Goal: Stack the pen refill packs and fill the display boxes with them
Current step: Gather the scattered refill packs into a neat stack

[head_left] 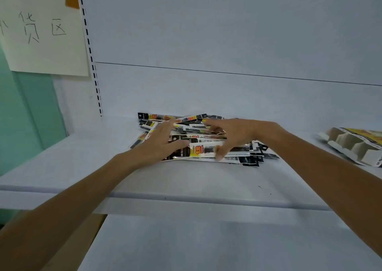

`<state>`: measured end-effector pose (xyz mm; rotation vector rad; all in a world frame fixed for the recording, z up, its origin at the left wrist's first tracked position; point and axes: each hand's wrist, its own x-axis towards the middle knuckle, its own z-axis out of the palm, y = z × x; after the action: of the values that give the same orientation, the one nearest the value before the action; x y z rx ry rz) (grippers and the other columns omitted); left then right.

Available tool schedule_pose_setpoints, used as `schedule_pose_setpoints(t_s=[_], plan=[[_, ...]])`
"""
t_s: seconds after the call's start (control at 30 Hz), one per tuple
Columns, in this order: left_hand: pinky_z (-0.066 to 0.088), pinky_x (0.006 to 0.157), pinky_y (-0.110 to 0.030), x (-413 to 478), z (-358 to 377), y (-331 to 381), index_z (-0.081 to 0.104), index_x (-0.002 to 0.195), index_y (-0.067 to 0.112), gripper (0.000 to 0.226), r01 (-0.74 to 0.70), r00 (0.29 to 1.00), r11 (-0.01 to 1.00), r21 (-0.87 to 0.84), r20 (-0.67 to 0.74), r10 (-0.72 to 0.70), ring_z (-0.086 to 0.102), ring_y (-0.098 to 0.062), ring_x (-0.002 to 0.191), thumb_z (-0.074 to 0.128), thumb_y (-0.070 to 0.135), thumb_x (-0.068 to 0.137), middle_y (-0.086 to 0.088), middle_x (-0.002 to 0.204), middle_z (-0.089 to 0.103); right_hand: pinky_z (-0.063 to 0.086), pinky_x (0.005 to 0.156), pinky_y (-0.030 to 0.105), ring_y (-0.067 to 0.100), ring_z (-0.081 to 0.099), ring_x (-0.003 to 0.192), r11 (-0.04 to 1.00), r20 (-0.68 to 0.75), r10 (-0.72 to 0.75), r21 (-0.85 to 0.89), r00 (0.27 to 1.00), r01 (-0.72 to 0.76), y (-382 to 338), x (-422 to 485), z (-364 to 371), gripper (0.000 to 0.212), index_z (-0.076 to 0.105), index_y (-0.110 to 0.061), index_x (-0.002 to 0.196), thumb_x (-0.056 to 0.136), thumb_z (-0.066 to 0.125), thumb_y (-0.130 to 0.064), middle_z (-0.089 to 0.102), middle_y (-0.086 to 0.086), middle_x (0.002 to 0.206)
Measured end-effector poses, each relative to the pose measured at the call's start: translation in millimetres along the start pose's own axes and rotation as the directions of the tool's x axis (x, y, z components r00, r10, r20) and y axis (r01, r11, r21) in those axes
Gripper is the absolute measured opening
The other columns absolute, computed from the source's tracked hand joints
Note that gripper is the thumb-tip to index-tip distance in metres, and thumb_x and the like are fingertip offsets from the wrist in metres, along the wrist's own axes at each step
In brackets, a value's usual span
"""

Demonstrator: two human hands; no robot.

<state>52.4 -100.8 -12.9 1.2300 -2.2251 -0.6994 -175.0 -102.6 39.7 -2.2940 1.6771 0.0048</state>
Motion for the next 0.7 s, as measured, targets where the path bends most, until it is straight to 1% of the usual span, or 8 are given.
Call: schedule_pose_setpoints(t_s=[0.13, 0.2, 0.27, 0.37, 0.47, 0.57, 0.63, 0.7], plan=[[0.014, 0.113, -0.036, 3, 2, 3, 0.002, 0.148, 0.029, 0.078, -0.015, 1.000, 0.999, 0.035, -0.006, 0.015, 0.009, -0.014, 0.143, 0.044, 0.053, 0.087, 0.008, 0.157, 0.005, 0.026, 0.107, 0.032, 0.014, 0.030, 0.135, 0.955, -0.176, 0.129, 0.286, 0.976, -0.075, 30, -31, 5, 0.095, 0.026, -0.033, 0.143, 0.064, 0.067, -0.066, 0.030, -0.011, 0.149], [0.013, 0.114, -0.036, 5, 7, 4, 0.002, 0.149, 0.027, 0.092, -0.049, 0.999, 0.990, 0.136, 0.007, 0.049, 0.009, -0.013, 0.143, 0.043, 0.068, 0.077, 0.007, 0.157, 0.006, 0.027, 0.109, 0.035, 0.015, 0.033, 0.135, 0.888, -0.311, 0.287, 0.442, 0.906, -0.129, 45, -43, 17, 0.077, 0.036, -0.032, 0.139, 0.074, 0.047, -0.071, 0.035, -0.009, 0.147], [0.009, 0.116, -0.040, 8, 13, 3, -0.002, 0.148, 0.030, 0.106, -0.060, 0.997, 0.982, 0.177, 0.052, 0.052, 0.003, -0.013, 0.144, 0.040, 0.084, 0.067, 0.007, 0.158, 0.002, 0.021, 0.113, 0.038, 0.019, 0.029, 0.137, 0.799, -0.377, 0.440, 0.578, 0.815, -0.164, 58, -54, 31, 0.064, 0.035, -0.025, 0.142, 0.090, 0.029, -0.062, 0.032, -0.003, 0.150], [0.008, 0.117, -0.042, 12, 20, 5, -0.004, 0.147, 0.033, 0.115, -0.024, 0.994, 0.987, 0.160, 0.112, 0.006, -0.001, -0.014, 0.145, 0.044, 0.088, 0.058, 0.006, 0.158, -0.003, 0.017, 0.112, 0.038, 0.022, 0.028, 0.137, 0.751, -0.346, 0.532, 0.614, 0.773, -0.243, 67, -63, 46, 0.064, 0.029, -0.019, 0.144, 0.095, 0.018, -0.058, 0.031, 0.003, 0.150], [0.013, 0.117, -0.044, 12, 26, 13, 0.001, 0.148, 0.032, 0.128, -0.058, 0.992, 0.967, 0.247, 0.119, 0.029, 0.005, -0.016, 0.144, 0.030, 0.099, 0.042, 0.004, 0.158, 0.003, 0.022, 0.108, 0.034, 0.018, 0.037, 0.129, 0.762, -0.367, 0.515, 0.611, 0.774, -0.217, 54, -58, 50, 0.059, 0.035, -0.017, 0.142, 0.097, 0.020, -0.053, 0.039, 0.005, 0.145], [0.013, 0.116, -0.048, 12, 31, 14, 0.001, 0.147, 0.037, 0.133, -0.113, 0.983, 0.943, 0.314, 0.173, 0.061, 0.004, -0.017, 0.144, 0.019, 0.103, 0.033, 0.005, 0.157, 0.005, 0.036, 0.081, 0.021, 0.011, 0.051, 0.094, 0.816, -0.372, 0.448, 0.542, 0.813, -0.202, 38, -42, 56, 0.042, 0.049, -0.017, 0.122, 0.099, 0.028, -0.045, 0.056, 0.003, 0.112], [0.006, 0.117, -0.050, 9, 33, 16, -0.004, 0.145, 0.041, 0.131, -0.117, 0.976, 0.924, 0.365, 0.215, 0.039, -0.006, -0.017, 0.144, 0.021, 0.102, 0.032, 0.004, 0.157, -0.003, 0.034, 0.055, 0.012, 0.007, 0.050, 0.072, 0.841, -0.405, 0.420, 0.511, 0.812, -0.181, 35, -33, 59, 0.026, 0.051, -0.016, 0.098, 0.098, 0.038, -0.039, 0.054, -0.002, 0.088], [0.000, 0.116, -0.046, 5, 32, 18, -0.006, 0.145, 0.042, 0.125, -0.113, 0.971, 0.907, 0.406, 0.238, 0.014, -0.013, -0.016, 0.143, 0.034, 0.097, 0.040, 0.006, 0.157, -0.010, 0.033, 0.049, 0.009, 0.004, 0.050, 0.069, 0.838, -0.410, 0.414, 0.520, 0.813, -0.165, 37, -29, 58, 0.021, 0.052, -0.018, 0.106, 0.095, 0.045, -0.035, 0.055, -0.004, 0.093]])
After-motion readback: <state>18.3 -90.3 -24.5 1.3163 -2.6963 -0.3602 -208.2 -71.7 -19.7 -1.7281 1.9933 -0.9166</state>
